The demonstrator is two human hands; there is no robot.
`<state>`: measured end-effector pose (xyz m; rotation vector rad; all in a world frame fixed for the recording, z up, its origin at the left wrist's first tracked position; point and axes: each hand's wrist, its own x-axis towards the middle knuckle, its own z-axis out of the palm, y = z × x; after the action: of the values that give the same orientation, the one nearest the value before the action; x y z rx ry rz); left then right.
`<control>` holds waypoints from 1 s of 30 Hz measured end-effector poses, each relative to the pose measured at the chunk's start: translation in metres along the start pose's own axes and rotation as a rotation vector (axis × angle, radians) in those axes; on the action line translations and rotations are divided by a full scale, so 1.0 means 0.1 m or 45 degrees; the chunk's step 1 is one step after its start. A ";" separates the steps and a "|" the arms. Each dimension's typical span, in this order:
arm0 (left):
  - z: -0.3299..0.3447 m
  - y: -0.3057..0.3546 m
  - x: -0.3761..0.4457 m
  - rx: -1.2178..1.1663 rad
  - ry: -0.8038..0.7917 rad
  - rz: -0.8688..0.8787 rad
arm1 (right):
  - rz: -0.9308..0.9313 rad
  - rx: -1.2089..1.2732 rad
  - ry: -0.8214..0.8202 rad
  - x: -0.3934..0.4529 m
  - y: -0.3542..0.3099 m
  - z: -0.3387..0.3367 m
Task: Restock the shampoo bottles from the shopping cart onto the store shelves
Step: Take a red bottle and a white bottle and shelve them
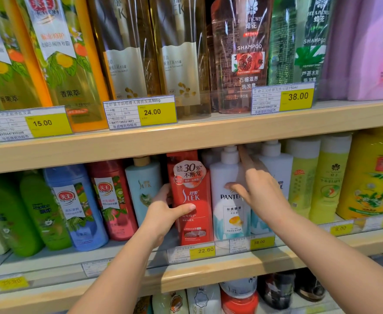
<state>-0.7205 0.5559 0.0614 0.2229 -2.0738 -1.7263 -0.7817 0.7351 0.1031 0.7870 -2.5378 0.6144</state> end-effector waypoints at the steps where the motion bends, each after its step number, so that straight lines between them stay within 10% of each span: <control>1: 0.00 0.00 0.00 0.001 0.000 0.001 | 0.000 0.023 -0.011 -0.03 0.00 0.01; 16: 0.14 -0.16 -0.57 0.389 0.449 0.213 | -0.259 0.609 0.159 -0.62 0.23 0.40; 30: -0.69 -0.90 -2.13 0.848 0.530 0.011 | -0.252 1.004 -0.693 -1.52 -0.76 1.15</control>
<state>-0.5142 0.5577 -0.0639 0.7000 -2.2253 -0.8257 -0.6499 0.6832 -0.0452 1.6324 -2.5873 1.5452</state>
